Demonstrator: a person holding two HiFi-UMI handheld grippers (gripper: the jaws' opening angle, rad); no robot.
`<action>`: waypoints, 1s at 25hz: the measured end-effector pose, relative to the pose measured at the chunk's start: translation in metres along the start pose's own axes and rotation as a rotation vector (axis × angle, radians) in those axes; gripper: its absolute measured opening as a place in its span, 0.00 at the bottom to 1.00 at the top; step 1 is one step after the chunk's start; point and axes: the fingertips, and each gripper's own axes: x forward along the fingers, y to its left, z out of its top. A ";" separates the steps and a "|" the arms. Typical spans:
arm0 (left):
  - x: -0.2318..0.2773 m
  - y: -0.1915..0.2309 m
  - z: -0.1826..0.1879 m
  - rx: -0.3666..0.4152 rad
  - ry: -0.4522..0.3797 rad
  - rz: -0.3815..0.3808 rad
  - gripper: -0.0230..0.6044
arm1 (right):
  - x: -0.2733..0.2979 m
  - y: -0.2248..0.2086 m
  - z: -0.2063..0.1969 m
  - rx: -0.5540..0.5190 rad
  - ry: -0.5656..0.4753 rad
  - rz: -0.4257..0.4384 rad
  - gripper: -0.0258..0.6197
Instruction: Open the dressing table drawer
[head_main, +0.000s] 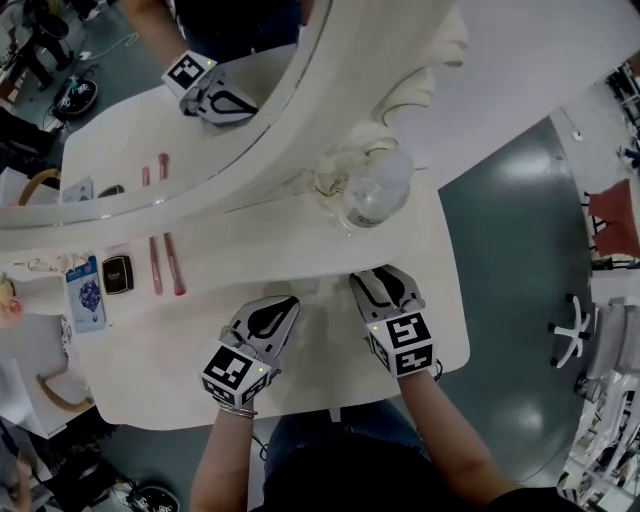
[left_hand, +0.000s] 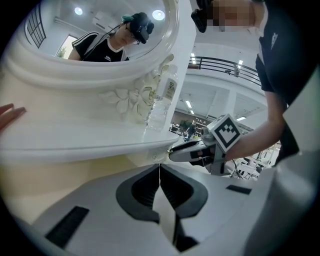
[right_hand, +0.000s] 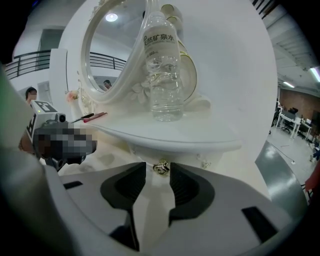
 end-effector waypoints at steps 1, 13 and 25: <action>0.000 0.000 -0.001 0.001 0.002 -0.001 0.06 | 0.002 0.001 0.001 0.000 -0.002 0.001 0.29; -0.014 -0.006 0.000 0.001 -0.008 -0.013 0.06 | 0.003 -0.004 0.002 -0.003 -0.003 -0.044 0.21; -0.027 -0.011 -0.006 -0.006 0.002 0.010 0.06 | -0.010 0.003 -0.009 -0.001 0.014 -0.039 0.21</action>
